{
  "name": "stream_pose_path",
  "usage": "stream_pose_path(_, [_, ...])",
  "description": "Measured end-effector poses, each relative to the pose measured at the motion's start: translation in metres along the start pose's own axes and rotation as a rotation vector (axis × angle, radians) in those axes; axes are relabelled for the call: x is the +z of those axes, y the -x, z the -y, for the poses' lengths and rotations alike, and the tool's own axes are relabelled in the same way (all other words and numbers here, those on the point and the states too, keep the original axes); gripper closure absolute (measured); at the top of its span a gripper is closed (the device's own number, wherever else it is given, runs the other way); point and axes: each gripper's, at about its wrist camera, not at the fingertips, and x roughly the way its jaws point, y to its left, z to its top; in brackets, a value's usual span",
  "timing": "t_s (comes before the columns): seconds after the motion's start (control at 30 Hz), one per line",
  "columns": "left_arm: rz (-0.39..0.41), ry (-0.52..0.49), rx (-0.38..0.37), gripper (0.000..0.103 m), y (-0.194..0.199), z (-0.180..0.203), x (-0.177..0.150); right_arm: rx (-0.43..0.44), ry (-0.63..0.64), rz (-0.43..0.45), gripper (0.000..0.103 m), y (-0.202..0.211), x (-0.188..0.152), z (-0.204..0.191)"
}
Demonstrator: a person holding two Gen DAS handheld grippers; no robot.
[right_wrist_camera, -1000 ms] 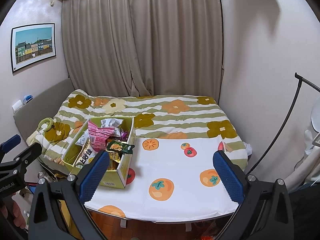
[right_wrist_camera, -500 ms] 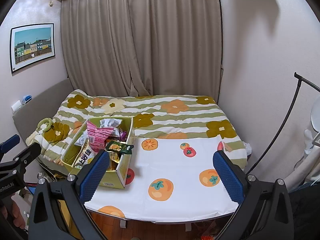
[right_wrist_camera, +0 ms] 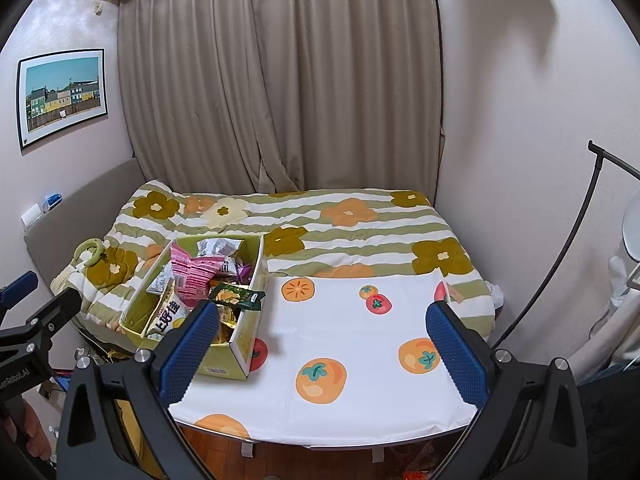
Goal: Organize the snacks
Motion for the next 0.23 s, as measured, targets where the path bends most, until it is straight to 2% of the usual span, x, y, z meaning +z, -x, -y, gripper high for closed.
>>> stream_pose_path(0.23, [0.013, -0.008, 0.0, 0.0, -0.0051, -0.0029, 0.0003, -0.001, 0.0, 0.0, 0.0, 0.0003, -0.0007, 0.0007])
